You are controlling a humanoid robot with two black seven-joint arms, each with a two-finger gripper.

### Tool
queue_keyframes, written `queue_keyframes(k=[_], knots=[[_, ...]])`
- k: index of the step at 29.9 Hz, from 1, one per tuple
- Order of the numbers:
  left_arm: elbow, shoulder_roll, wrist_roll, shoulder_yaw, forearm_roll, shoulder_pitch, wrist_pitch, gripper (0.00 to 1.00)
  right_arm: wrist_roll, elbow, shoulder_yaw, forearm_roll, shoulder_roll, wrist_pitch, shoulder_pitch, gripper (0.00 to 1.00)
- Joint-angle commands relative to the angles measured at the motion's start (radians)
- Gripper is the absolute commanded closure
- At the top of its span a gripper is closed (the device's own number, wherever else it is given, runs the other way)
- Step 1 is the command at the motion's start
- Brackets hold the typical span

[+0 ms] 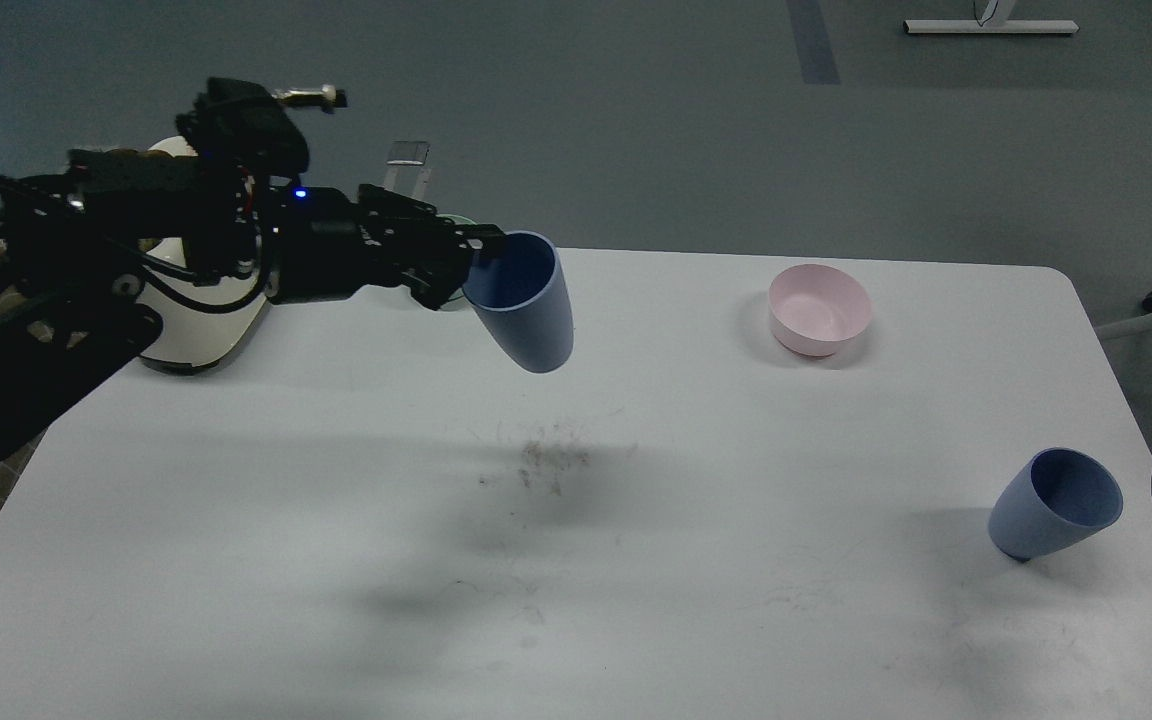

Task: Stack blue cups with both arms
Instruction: 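Carry the blue cup toward the table center and set it upright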

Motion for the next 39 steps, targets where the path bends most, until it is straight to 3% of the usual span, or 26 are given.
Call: queue_keyframes(k=[1,7,10,18,34,39], knots=[[0.039,-0.096,0.015,0.078,0.067,-0.026,0.000,1.00,0.000,0.005,0.005,0.000,-0.009,0.000,-0.012,0.00],[0.168,-0.219,0.016,0.095,0.159,-0.009,0.000,1.00,0.000,0.007,0.019,0.000,-0.014,0.000,-0.027,0.00],[0.188,-0.226,0.021,0.095,0.165,0.015,0.000,1.00,0.000,0.007,0.020,0.001,-0.012,0.000,-0.033,0.00],[0.207,-0.241,0.027,0.093,0.178,0.088,0.000,1.00,0.000,0.008,0.019,0.000,-0.006,0.000,-0.033,0.00],[0.216,-0.249,0.042,0.092,0.178,0.114,0.000,1.00,0.000,0.017,0.019,0.000,-0.011,0.000,-0.042,0.00],[0.202,-0.235,0.039,0.092,0.178,0.114,0.000,0.88,0.000,0.017,0.019,0.000,-0.014,0.000,-0.055,0.00]])
